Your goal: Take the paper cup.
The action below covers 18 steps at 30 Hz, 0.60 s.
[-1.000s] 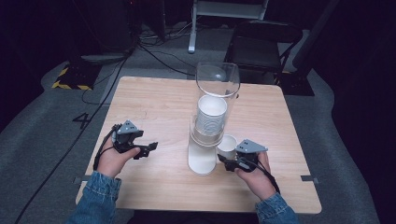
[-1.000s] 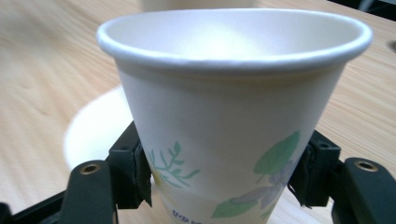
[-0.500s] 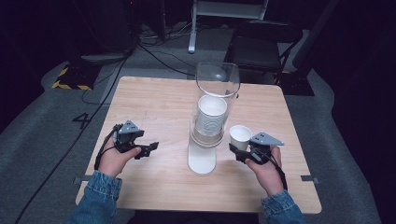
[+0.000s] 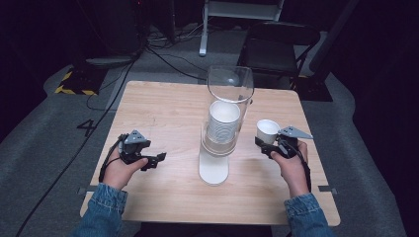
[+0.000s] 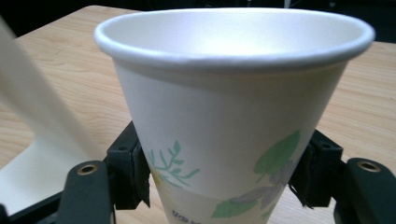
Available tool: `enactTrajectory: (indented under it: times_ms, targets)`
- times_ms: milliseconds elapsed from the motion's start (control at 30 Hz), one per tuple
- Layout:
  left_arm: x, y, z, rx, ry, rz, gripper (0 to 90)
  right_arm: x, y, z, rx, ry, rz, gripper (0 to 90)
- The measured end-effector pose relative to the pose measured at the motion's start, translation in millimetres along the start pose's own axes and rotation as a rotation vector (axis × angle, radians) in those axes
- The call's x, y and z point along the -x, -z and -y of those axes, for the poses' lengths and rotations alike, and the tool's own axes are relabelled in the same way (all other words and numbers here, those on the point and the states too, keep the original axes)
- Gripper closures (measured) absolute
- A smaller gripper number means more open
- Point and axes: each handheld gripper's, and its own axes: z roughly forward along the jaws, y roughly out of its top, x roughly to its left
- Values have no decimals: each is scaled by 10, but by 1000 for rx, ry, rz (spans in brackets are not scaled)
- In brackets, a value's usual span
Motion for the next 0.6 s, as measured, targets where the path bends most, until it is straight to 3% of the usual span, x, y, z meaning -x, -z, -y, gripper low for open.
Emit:
enactTrajectory:
  times_ms: [100, 233, 367, 433, 600]
  targets:
    - [-17, 27, 32, -5, 3, -7, 203, 108, -39, -11, 3, -21, -2, 332]
    - [-26, 66, 70, -5, 13, -14, 204, 213, -113, -1, -8, -4, 13, 330]
    - [-37, 114, 104, 2, 21, -20, 205, 288, -197, 30, -15, 16, 38, 330]
    - [-42, 142, 124, 2, 24, -21, 207, 318, -227, 39, -9, 3, 50, 330]
    - [-57, 193, 160, 0, 29, -31, 207, 367, -314, 74, -19, -12, 41, 328]
